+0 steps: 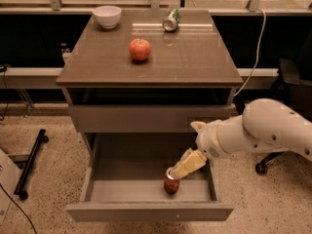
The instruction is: Pick coke can from middle drawer and place on counter
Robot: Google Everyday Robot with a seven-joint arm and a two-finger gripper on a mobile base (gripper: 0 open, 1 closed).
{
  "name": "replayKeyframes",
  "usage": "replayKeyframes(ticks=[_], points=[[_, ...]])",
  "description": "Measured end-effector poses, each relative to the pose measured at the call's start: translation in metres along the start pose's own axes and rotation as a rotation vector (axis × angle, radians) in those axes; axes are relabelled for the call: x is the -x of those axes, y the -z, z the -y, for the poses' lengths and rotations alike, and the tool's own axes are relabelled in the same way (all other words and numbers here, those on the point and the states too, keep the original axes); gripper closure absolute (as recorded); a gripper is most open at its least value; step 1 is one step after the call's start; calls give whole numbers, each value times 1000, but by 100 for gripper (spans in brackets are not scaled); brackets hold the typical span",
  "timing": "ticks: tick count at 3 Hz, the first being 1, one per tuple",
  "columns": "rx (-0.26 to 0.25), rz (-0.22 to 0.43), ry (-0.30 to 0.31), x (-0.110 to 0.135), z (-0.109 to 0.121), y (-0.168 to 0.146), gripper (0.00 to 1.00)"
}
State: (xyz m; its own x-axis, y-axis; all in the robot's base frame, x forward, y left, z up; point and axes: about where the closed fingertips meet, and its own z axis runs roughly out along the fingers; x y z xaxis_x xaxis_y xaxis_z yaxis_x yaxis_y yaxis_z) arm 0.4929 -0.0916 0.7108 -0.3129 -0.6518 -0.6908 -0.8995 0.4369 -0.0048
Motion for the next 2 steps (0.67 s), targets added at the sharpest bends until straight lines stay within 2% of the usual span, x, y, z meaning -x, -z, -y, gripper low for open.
replayKeyframes(ticks=[2], points=[[24,96,-63,-35,10,-51,0]])
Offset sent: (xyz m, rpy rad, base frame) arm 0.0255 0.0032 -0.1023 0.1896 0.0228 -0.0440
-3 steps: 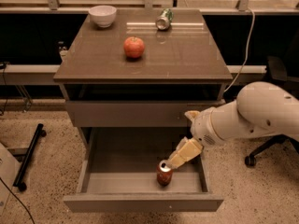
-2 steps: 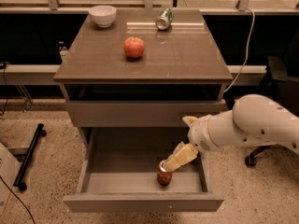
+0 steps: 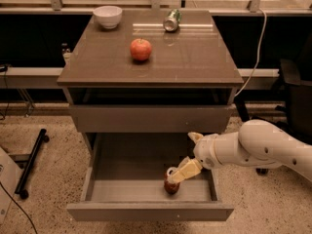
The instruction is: Pick coke can from middle drawer and place on counter
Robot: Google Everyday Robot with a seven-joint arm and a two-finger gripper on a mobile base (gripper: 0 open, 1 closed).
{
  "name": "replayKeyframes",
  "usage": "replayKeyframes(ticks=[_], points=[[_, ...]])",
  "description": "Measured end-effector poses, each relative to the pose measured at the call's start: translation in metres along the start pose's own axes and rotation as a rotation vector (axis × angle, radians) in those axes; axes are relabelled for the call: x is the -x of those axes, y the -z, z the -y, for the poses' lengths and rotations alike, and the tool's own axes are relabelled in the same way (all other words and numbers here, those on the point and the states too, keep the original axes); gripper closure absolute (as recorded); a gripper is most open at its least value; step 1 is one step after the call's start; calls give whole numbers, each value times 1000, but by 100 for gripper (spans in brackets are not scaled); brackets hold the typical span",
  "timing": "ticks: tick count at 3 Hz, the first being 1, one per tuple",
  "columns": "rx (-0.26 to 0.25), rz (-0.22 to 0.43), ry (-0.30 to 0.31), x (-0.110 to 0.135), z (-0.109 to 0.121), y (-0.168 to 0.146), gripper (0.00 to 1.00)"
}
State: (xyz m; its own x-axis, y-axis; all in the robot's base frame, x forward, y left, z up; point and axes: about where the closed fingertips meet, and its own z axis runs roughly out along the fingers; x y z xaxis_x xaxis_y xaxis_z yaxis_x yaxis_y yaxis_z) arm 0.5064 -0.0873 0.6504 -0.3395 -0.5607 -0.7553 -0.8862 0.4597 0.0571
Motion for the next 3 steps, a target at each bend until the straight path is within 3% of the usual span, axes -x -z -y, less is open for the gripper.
replayKeyframes(ticks=[1,2,3], points=[[59,37,-86,-26,11,-24,0],[75,42,-105,-34,10,-32,0],[44,50,-108,-43,13,-41,0]])
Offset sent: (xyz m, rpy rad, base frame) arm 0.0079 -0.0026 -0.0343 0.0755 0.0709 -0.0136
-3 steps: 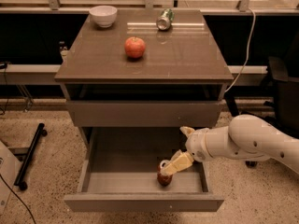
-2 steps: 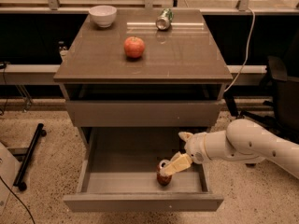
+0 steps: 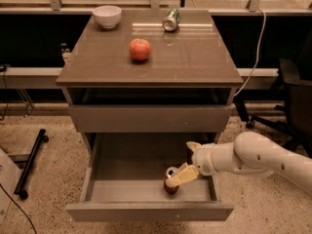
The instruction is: Pick coke can from middle drawer and place on counter
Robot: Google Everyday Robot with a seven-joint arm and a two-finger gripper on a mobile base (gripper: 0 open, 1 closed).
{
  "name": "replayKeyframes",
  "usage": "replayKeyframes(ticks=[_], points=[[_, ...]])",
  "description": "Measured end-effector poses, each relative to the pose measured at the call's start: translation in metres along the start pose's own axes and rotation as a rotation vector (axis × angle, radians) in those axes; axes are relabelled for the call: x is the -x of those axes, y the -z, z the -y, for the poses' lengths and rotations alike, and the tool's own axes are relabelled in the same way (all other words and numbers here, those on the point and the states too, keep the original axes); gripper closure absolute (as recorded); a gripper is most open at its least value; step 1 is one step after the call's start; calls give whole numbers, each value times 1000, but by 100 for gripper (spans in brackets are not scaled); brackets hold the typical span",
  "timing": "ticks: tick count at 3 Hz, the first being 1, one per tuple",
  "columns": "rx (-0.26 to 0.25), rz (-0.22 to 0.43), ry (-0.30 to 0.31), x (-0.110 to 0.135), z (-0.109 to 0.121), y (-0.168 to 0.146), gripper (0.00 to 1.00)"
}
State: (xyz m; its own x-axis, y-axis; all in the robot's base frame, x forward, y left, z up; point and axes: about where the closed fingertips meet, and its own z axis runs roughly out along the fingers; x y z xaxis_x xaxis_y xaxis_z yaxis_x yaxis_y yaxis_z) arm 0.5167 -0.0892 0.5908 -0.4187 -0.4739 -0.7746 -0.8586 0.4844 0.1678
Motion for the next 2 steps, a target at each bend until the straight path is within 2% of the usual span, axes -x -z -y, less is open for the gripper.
replayKeyframes(ticks=[1,2], points=[[-65,-1,10,-17,7,-17,0],[-117,-28,-4,-38,18,-36,0]])
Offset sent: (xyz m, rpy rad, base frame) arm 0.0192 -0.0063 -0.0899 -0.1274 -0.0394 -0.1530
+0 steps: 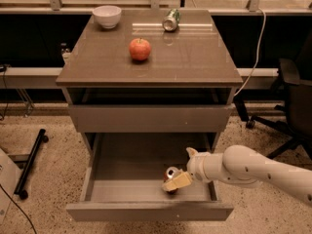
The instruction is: Pick coke can from middle drawer and place on counter
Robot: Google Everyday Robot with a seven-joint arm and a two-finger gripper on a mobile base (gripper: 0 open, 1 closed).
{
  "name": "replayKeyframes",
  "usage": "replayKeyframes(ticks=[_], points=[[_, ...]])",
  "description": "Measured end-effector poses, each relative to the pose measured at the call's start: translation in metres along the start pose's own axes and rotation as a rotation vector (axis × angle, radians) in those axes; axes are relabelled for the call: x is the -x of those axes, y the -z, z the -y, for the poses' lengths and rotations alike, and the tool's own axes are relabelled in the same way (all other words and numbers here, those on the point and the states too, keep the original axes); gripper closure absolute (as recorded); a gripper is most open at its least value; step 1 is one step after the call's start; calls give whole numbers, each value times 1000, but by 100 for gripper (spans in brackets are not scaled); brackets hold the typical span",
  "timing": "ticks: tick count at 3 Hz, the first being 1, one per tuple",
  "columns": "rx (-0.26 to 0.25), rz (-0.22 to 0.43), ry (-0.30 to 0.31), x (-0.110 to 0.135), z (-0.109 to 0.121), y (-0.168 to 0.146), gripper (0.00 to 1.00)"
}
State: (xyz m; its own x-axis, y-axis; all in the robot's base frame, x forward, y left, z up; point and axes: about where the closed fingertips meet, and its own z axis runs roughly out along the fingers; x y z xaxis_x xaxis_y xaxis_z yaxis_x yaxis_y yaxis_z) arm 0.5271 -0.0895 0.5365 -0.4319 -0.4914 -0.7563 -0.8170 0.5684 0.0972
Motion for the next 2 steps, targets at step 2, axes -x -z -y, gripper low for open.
replayKeyframes(ticks=[2], points=[[-69,-45,-82,-42,22,-47,0]])
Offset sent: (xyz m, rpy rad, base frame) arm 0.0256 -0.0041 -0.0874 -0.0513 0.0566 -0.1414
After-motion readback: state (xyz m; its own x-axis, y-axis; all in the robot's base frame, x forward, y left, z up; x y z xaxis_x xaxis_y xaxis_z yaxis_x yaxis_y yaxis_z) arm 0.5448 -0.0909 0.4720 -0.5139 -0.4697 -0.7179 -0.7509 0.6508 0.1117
